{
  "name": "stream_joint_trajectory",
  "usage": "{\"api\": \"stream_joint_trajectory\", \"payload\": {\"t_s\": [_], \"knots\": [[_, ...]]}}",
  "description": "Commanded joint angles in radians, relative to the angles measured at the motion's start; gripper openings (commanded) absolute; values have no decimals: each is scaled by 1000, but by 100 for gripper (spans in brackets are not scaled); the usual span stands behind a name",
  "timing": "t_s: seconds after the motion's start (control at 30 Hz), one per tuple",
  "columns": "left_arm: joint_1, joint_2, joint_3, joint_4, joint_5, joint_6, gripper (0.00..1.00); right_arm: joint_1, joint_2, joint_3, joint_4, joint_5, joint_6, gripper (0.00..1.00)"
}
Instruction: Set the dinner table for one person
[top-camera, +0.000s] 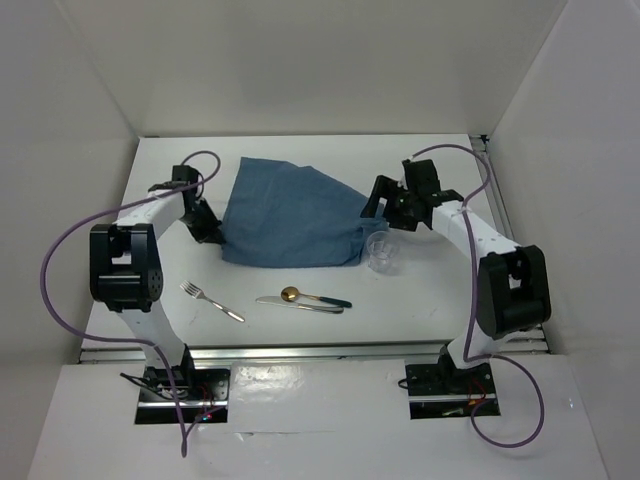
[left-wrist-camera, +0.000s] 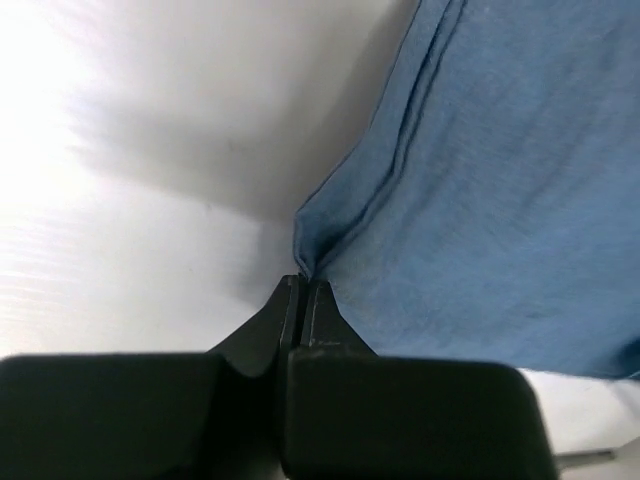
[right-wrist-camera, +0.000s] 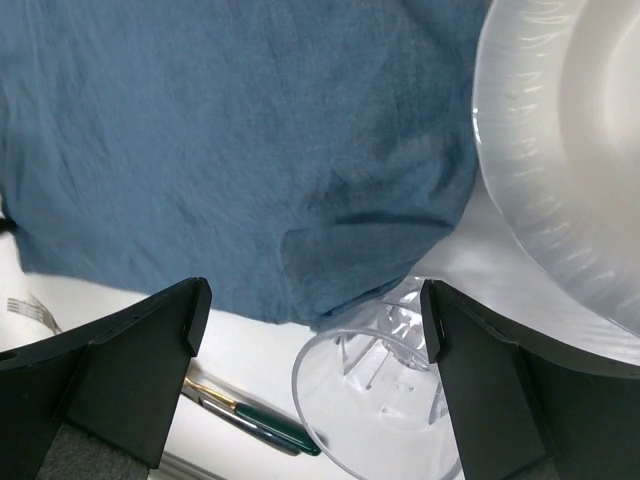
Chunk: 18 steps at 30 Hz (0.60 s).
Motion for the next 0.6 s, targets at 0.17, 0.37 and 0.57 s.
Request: {"api": "stream_joint_trajectory", "payload": {"t_s": [0.17,0.37,0.57], "knots": [[137,-42,126,-39,-54,-48,0,64,128,174,-21,-61,-25,99],[201,-87,58,-49,-122,-81,0,155,277,324,-33,-52,-16,99],[258,-127,1,-40,-168,-104,0,270,247,274,-10,27,33,99]]}}
